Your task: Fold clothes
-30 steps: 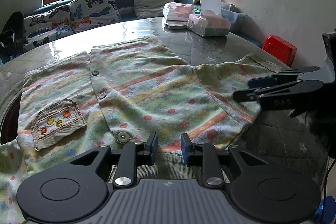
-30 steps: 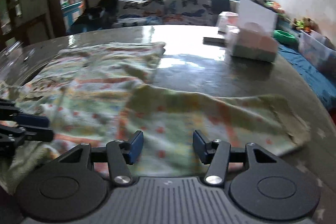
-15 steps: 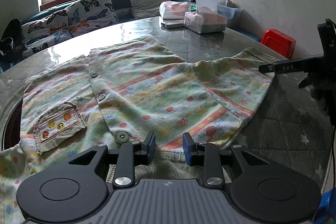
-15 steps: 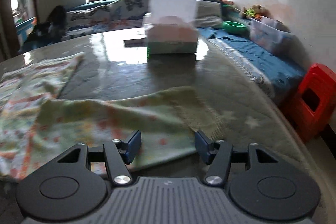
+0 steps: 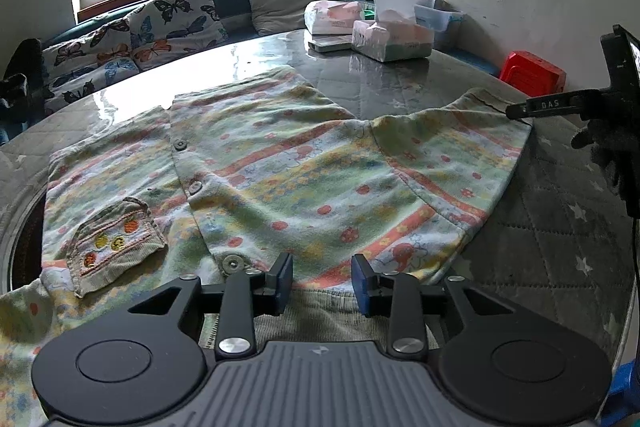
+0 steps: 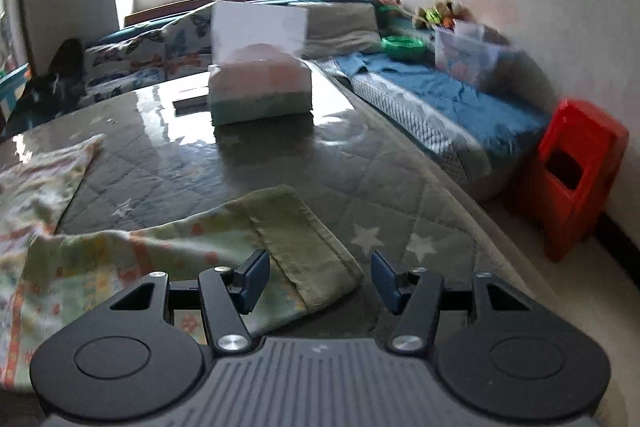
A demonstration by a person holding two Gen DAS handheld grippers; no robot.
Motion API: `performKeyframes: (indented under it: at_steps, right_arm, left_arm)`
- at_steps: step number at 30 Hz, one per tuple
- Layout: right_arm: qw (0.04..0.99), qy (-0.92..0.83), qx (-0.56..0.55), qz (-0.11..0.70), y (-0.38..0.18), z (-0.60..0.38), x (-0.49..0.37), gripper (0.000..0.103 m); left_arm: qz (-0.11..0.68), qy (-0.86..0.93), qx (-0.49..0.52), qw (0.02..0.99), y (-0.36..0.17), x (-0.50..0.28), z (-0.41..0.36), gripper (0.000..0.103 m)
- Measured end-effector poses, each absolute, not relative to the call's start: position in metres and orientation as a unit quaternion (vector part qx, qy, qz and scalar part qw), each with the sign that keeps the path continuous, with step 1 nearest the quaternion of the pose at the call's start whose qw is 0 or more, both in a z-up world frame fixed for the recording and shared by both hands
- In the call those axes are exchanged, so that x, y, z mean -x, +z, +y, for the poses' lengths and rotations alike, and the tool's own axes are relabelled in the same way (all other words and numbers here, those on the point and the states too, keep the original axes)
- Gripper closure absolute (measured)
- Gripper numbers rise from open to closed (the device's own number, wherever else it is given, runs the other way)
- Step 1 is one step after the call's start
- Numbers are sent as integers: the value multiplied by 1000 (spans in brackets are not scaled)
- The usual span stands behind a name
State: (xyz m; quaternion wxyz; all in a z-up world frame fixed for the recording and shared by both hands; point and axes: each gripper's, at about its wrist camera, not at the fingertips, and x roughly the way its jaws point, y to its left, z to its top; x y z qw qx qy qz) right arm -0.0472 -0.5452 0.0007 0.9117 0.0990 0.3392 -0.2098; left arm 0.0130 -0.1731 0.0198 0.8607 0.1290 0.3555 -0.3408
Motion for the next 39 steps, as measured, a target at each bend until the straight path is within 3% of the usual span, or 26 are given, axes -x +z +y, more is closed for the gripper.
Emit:
performKeyframes:
  at_steps: [4,7,11,13,39]
  right_arm:
    - [911,-208,-103,340,-2,-545,48,49]
    - [911,-212,-106,337,-2,-546,49,62]
    - [914,-200,-121,332,1,-546,50,89]
    - [915,-197,-120,330,4,-543,51,94]
    - [962,-88,-79,245,103,-467,53,96]
  left_arm:
    - [350,-333,-127,867,25,-15,-171,60]
    - [350,-330,-126,868,27,-17,-173,59]
    - [348,-334,-129,866,28,-16,-181,55]
    - [346,-339,-130,865,28,-15,-186,54]
    - [341,-346,-106,868,29,-14,-185,51]
